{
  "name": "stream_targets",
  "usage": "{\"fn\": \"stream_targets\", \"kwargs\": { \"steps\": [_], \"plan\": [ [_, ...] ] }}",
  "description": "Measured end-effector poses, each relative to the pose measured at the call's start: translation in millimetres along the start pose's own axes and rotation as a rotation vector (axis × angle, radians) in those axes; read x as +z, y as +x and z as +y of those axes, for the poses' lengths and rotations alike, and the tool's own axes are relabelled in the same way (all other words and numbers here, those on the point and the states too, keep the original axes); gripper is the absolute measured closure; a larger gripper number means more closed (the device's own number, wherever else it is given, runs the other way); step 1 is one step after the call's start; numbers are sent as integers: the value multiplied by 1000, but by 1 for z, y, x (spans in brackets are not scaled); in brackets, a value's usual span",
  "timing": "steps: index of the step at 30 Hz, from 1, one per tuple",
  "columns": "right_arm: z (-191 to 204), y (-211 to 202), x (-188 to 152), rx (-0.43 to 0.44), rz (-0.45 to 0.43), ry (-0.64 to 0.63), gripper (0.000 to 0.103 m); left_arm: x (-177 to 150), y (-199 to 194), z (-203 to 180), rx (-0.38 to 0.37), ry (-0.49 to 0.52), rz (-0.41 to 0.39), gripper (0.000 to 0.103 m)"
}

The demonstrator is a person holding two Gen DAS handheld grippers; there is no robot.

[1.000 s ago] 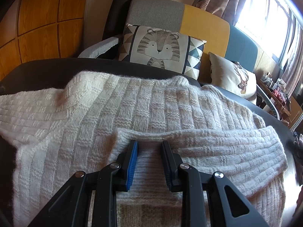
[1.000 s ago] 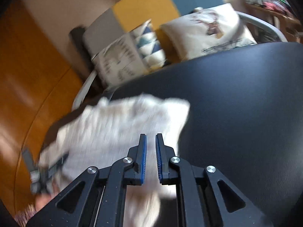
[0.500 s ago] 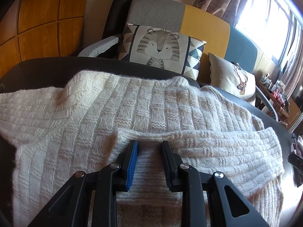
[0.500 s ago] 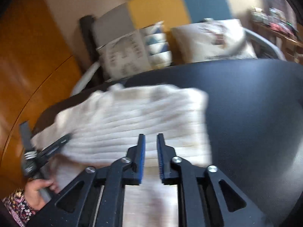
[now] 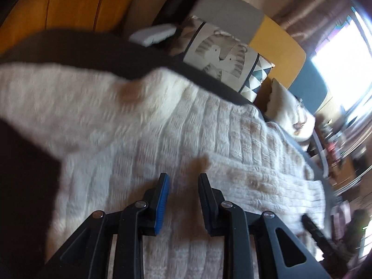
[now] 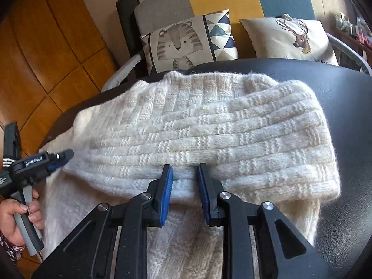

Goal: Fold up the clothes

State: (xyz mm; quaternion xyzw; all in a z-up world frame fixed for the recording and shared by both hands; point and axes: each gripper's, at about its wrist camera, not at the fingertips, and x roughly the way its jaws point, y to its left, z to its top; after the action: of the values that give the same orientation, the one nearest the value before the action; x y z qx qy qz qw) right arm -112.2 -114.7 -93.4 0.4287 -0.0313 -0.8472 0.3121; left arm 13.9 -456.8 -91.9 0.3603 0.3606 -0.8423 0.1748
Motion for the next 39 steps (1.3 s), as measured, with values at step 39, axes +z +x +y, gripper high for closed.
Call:
{"fn": "stream_targets", "kwargs": {
  "steps": [39],
  "plan": [
    [-48, -27, -5, -119, -175, 316, 78, 27, 25, -32, 125, 205, -58, 88]
  ]
}}
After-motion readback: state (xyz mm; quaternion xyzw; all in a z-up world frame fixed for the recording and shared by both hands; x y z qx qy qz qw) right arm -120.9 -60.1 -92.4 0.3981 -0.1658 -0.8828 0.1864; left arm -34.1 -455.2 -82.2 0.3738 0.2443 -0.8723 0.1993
